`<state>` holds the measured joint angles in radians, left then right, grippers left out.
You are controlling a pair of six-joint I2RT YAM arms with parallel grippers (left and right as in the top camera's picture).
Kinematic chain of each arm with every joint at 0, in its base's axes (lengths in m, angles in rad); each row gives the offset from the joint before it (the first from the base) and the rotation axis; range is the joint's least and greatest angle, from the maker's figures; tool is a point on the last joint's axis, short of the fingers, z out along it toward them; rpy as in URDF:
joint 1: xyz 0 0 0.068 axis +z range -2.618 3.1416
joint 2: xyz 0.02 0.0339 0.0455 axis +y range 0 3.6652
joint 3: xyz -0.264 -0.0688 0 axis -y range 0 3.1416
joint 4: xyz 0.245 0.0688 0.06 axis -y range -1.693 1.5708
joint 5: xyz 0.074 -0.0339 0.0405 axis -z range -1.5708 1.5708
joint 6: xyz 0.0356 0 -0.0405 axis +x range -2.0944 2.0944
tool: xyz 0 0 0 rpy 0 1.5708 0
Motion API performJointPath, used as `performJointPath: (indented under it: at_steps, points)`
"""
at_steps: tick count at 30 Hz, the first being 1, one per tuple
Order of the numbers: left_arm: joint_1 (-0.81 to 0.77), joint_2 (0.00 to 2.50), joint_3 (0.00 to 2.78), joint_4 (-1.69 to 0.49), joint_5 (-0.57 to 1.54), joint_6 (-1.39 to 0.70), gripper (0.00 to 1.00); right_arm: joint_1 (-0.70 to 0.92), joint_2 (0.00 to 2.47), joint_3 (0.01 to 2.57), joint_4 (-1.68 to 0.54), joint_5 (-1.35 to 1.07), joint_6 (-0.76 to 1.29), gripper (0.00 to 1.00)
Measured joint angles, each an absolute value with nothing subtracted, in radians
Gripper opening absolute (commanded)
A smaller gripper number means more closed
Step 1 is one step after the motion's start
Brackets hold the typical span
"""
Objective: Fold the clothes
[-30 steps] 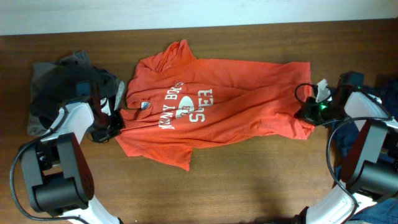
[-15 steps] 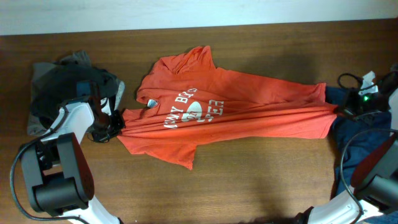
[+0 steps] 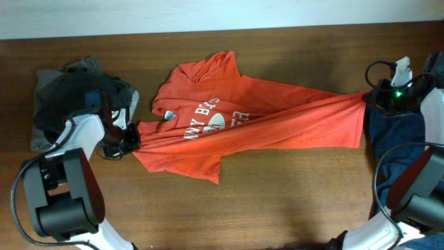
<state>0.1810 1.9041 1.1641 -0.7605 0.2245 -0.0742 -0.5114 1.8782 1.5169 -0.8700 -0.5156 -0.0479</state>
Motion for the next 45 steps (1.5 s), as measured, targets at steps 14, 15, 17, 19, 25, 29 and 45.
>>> performJointPath:
  at_steps: [14, 15, 17, 19, 25, 29, 45]
  points:
    - [-0.360, 1.606, 1.230, -1.009, 0.354, 0.361, 0.54, -0.511, 1.878, 1.517, -0.947, -0.518, -0.047, 0.04]
    - [-0.400, 1.617, 1.224, -1.010, 0.338, 0.367, 0.56, -0.511, 1.878, 1.517, -0.950, -0.518, -0.048, 0.04]
    - [-0.503, 1.660, 1.218, -1.007, 0.279, 0.376, 0.62, -0.511, 1.878, 1.517, -0.953, -0.518, -0.049, 0.04]
    - [-0.574, 1.702, 1.213, -1.002, 0.229, 0.379, 0.64, -0.511, 1.878, 1.517, -0.954, -0.518, -0.048, 0.04]
    - [-0.670, 1.891, 1.207, -0.920, 0.070, 0.347, 0.58, -0.511, 1.878, 1.517, -0.954, -0.518, -0.048, 0.04]
    - [-0.691, 1.930, 1.215, -0.908, -0.022, 0.285, 0.02, -0.511, 1.878, 1.517, -0.957, -0.522, -0.048, 0.04]
    - [-0.331, 1.622, 1.416, -1.161, -0.224, 0.118, 0.00, -0.506, 1.878, 1.517, -1.083, -0.551, -0.048, 0.05]
